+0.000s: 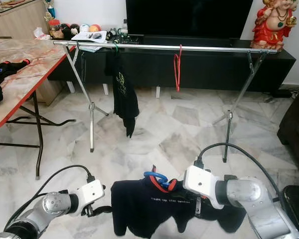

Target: Hang hanger

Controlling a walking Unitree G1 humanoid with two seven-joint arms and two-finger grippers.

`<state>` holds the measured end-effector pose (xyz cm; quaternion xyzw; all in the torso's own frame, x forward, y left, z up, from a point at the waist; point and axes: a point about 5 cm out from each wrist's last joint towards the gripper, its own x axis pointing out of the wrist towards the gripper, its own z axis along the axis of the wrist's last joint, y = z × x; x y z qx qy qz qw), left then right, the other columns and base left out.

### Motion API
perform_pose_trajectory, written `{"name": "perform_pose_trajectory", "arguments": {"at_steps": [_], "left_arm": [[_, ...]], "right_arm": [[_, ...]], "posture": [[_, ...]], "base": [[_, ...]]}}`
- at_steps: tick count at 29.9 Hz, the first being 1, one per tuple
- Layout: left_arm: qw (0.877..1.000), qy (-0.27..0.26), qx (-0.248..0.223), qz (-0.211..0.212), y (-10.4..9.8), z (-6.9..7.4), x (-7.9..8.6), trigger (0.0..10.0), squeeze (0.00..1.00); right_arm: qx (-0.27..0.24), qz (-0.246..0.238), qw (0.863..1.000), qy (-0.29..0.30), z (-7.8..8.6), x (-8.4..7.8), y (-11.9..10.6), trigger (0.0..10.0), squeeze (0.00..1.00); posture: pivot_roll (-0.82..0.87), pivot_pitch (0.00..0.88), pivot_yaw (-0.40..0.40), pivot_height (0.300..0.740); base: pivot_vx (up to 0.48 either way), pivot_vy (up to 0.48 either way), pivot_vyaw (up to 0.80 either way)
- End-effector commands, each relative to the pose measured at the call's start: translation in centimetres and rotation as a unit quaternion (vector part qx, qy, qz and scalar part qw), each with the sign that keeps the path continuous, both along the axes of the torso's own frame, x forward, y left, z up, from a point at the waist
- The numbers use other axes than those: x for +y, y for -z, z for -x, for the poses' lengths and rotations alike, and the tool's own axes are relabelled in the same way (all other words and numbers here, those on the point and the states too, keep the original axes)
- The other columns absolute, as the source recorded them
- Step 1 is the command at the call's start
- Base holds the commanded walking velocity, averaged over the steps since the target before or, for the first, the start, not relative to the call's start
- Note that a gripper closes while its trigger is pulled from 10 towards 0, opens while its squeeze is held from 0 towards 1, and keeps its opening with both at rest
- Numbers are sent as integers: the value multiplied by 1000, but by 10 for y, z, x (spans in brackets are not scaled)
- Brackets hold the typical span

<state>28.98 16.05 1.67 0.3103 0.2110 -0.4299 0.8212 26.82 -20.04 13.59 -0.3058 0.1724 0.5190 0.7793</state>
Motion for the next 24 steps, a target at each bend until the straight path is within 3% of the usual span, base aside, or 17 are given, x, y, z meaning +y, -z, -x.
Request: {"name": "perform_pose_trajectory", "arguments": {"at_steps": [1, 5, 7, 11, 13, 24], "left_arm": [[1000, -1, 8, -12, 2, 0, 2, 10000, 0], [1000, -9, 18, -17, 7, 3, 1, 10000, 0], [999, -39, 9, -20, 9, 1, 3, 10000, 0], [996, -84, 9, -1, 9, -1, 6, 10000, 0], [992, -124, 19, 31, 9, -3, 8, 10000, 0], [989, -136, 28, 49, 7, -9, -2, 10000, 0]], "right_arm": [[-24, -7, 1000, 1, -1, -1, -11, 10000, 0], [-28, -8, 1000, 4, -2, 0, -12, 10000, 0], [-26, -13, 1000, -6, 1, 3, -14, 10000, 0], [-26, -13, 1000, -9, 3, 4, -15, 10000, 0], [-23, -18, 999, -18, 4, 6, -18, 10000, 0], [-28, -16, 999, -34, 4, 8, -26, 10000, 0]], "posture": [[-37, 76, 26, 740], [-38, 73, 26, 740], [-39, 64, 25, 740], [-46, 54, 24, 740], [-47, 46, 19, 740], [-61, 23, 13, 740]], "base": [[0, 0, 0], [0, 0, 0], [0, 0, 0], [0, 0, 0], [0, 0, 0], [0, 0, 0]]}}
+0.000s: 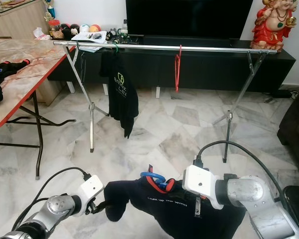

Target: Hang hanger

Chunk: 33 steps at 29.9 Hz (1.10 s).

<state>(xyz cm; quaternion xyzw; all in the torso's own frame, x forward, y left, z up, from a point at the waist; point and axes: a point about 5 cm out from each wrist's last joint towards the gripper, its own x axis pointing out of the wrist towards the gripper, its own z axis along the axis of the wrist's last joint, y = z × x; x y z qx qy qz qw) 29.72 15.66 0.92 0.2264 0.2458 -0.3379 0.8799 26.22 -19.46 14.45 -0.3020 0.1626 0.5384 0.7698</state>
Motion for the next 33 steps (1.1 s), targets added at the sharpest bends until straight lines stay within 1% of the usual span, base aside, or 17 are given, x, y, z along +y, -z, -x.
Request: {"name": "perform_pose_trajectory", "arguments": {"at_steps": [1, 5, 6, 7, 8, 9, 10, 13, 17, 23, 33], "left_arm": [[1000, -6, 5, -4, 0, -2, 1, 10000, 0], [1000, -11, 4, -8, -1, -4, 0, 10000, 0], [1000, -15, 4, -5, -2, -6, -2, 7020, 0], [1000, -17, 3, -5, -3, -6, -3, 7020, 0], [1000, -17, 4, -4, -2, -6, -3, 1098, 0], [1000, -17, 4, -4, -2, -6, -3, 1098, 0], [1000, -14, 7, 2, -2, -6, -5, 0, 0], [1000, -7, 11, 5, -1, -5, -12, 0, 0], [1000, -6, 10, 5, -1, -6, -14, 0, 0], [1000, -13, 8, 11, -3, -8, -18, 0, 0], [1000, -26, 0, 12, -5, -11, -16, 0, 0]], "right_arm": [[-31, -8, 999, -11, -2, 2, -18, 10000, 0], [-33, -11, 999, -12, -2, 2, -20, 10000, 0], [-35, -10, 999, -11, -3, 1, -21, 10000, 0], [-36, -9, 999, -11, -3, 1, -21, 10000, 0], [-37, -9, 999, -10, -4, 1, -21, 10000, 0], [-37, -9, 999, -10, -4, 1, -21, 10000, 0], [-40, -10, 999, -10, -4, 1, -23, 10000, 0], [-46, -8, 999, -6, -6, 0, -25, 10000, 0], [-48, -7, 999, -4, -6, -1, -26, 10000, 0], [-52, -12, 999, -4, -7, 3, -27, 10000, 0], [-54, -14, 998, -6, -7, 5, -28, 10000, 0]], "posture": [[-61, 23, 13, 740], [-65, 21, 12, 740], [-68, 15, 12, 740], [-68, 15, 12, 740], [-70, 11, 12, 740], [-70, 11, 12, 740], [-76, 8, 12, 740], [-79, 8, 12, 740], [-82, 10, 12, 740], [-80, 20, 10, 740], [-83, 29, 12, 740]], "base": [[0, 0, 0], [0, 0, 0], [0, 0, 0], [0, 0, 0], [0, 0, 0], [0, 0, 0], [0, 0, 0], [0, 0, 0], [0, 0, 0], [0, 0, 0], [0, 0, 0]]}}
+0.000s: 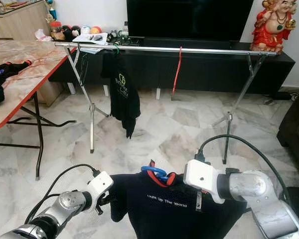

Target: Hang hanger

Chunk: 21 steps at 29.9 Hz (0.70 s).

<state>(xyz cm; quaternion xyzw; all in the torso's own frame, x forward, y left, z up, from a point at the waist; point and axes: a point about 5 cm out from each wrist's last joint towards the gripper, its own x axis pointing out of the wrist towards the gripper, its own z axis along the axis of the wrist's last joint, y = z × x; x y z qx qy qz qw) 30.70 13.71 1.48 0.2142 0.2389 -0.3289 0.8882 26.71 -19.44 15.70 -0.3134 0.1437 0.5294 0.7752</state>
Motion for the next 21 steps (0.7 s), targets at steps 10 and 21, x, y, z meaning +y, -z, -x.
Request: {"name": "perform_pose_trajectory", "arguments": {"at_steps": [10, 21], "left_arm": [[999, -39, -18, -17, -2, -5, 8, 0, 0], [990, -124, -24, -56, 0, -6, 31, 0, 0]], "right_arm": [[-31, -11, 999, -5, -3, 4, -13, 10000, 0], [-69, -11, 996, 62, -18, -4, -15, 10000, 0]], "posture": [[-78, 35, 10, 740], [-78, 35, 10, 740]], "base": [[0, 0, 0], [0, 0, 0]]}}
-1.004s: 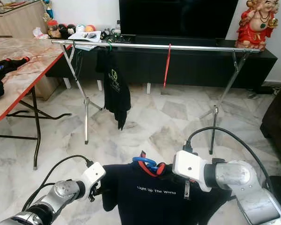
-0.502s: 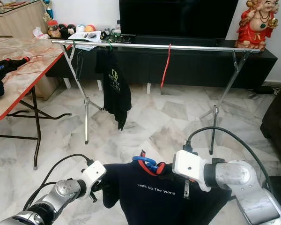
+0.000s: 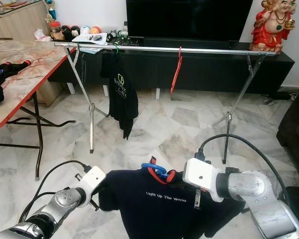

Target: Hang hanger

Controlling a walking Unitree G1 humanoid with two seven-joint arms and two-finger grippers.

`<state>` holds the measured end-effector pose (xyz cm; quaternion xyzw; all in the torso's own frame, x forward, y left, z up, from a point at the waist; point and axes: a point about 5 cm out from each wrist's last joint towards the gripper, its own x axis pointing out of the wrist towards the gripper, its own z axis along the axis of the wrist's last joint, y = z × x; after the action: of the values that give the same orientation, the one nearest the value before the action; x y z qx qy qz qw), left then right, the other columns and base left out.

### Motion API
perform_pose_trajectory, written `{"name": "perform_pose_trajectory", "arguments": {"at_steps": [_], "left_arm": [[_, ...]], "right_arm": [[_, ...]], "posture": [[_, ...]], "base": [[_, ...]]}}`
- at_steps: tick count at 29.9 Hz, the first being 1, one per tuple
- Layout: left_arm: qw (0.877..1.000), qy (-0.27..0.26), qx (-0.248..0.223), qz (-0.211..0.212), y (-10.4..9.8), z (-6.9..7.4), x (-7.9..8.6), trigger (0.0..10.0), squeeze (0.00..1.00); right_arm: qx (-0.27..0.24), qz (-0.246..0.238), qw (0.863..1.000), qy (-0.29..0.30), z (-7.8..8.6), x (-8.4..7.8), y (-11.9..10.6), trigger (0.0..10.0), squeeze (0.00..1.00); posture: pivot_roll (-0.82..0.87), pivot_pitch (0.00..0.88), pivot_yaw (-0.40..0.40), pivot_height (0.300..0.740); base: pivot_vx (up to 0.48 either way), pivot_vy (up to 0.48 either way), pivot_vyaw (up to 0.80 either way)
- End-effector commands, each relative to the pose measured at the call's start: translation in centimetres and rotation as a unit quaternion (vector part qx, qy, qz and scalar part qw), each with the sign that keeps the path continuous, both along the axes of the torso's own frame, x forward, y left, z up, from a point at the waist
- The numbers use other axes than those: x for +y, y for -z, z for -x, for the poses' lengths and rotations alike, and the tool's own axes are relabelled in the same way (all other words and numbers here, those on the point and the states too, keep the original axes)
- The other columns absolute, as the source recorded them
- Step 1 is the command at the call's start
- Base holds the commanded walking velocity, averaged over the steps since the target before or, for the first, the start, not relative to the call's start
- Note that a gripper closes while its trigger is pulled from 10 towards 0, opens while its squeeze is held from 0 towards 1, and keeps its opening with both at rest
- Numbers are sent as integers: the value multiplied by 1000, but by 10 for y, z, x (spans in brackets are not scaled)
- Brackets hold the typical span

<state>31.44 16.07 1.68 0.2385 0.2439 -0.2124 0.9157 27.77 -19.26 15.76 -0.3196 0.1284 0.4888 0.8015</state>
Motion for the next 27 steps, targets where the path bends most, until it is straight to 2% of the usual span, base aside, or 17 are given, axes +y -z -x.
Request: {"name": "perform_pose_trajectory", "arguments": {"at_steps": [1, 4, 8, 9, 13, 15, 16, 17, 20, 22, 25, 26, 27], "left_arm": [[999, -23, 20, -23, 5, 3, 12, 0, 0], [998, -41, 33, -40, 8, 5, 19, 0, 0], [995, -44, 67, -56, 15, 11, 24, 0, 0], [995, -44, 67, -56, 15, 11, 24, 0, 0], [994, 13, 100, -49, 20, 16, 14, 0, 0], [989, 66, 127, -48, 22, 20, 5, 0, 0], [989, 66, 127, -48, 22, 20, 5, 0, 0], [984, 94, 141, -59, 23, 22, 2, 0, 0], [980, 118, 149, -57, 21, 21, -1, 0, 0], [979, 122, 149, -60, 19, 19, -1, 0, 0], [979, 128, 149, -55, 18, 18, -3, 0, 0], [981, 124, 145, -42, 16, 16, -5, 0, 0], [981, 124, 145, -42, 16, 16, -5, 0, 0]], "right_arm": [[-49, 0, 997, 52, -13, -10, -15, 10000, 0], [-71, -2, 993, 98, -22, -16, -18, 10000, 0], [-120, -17, 969, 215, -42, -32, -27, 10000, 0], [-120, -17, 969, 215, -42, -32, -27, 10000, 0], [-155, -17, 946, 283, -53, -44, -32, 10000, 0], [-188, -31, 920, 344, -61, -53, -40, 10000, 0], [-188, -31, 920, 344, -61, -53, -40, 10000, 0], [-211, -56, 898, 381, -66, -57, -47, 10000, 0], [-213, -113, 876, 417, -70, -57, -53, 10000, 0], [-180, -192, 863, 430, -72, -51, -55, 10000, 0], [-153, -214, 873, 411, -71, -40, -49, 10000, 0], [-134, -192, 891, 390, -69, -35, -40, 10000, 0], [-134, -192, 891, 390, -69, -35, -40, 10000, 0]], "posture": [[-78, 35, 10, 740], [-70, 39, 9, 740], [-70, 39, 9, 740], [-70, 39, 9, 740], [-70, 39, 9, 740], [-65, 42, 7, 740], [-65, 42, 7, 740], [-62, 40, 7, 740], [-61, 41, 6, 740], [-61, 42, 5, 740], [-61, 42, 5, 740], [-61, 40, 4, 740], [-61, 40, 4, 740]], "base": [[0, 0, 0], [0, 0, 0], [0, 0, 0], [0, 0, 0], [0, 0, 0], [0, 0, 0], [0, 0, 0], [0, 0, 0], [0, 0, 0], [0, 0, 0], [0, 0, 0], [0, 0, 0], [0, 0, 0]]}}
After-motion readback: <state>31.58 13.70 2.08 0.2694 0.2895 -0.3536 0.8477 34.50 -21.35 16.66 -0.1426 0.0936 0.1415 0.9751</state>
